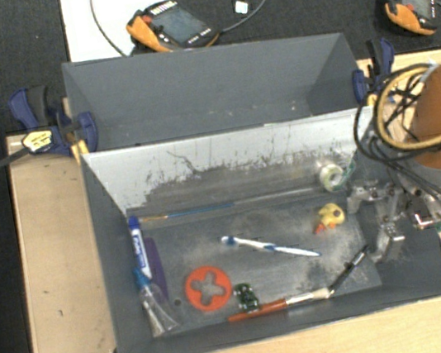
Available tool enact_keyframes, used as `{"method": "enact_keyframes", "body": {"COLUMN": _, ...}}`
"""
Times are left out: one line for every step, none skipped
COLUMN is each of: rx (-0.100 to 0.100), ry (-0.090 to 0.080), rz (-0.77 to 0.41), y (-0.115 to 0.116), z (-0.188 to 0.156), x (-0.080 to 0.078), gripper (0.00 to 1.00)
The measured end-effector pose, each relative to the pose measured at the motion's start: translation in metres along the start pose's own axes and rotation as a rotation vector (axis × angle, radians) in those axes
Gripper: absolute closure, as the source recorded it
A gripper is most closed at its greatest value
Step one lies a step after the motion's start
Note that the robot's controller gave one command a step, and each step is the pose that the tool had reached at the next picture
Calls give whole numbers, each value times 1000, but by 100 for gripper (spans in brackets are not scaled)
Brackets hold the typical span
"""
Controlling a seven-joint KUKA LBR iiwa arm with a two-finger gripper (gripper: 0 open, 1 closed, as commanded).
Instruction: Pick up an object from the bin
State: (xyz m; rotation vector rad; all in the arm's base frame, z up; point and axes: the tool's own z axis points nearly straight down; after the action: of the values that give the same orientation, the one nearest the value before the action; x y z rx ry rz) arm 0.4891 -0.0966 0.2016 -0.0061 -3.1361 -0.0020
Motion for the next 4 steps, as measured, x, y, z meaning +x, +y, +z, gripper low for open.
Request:
{"method": "enact_keyframes", "body": {"rx": 2, "ry": -8, "rz": -6, "y": 0, "z": -4, "x": -2, "gripper": 0}}
{"method": "enact_keyframes", "body": {"rx": 3, "ry": -10, "rz": -274, "y": -22, "z": 83, "x": -3, "gripper": 0}}
{"method": "enact_keyframes", "body": {"rx": 4, "ry": -12, "rz": -321, "y": -40, "z": 50, "x": -2, "gripper": 0}}
{"method": "enact_keyframes", "body": {"rx": 3, "ry": -8, "rz": -463, "y": -32, "z": 102, "x": -9, "gripper": 0}}
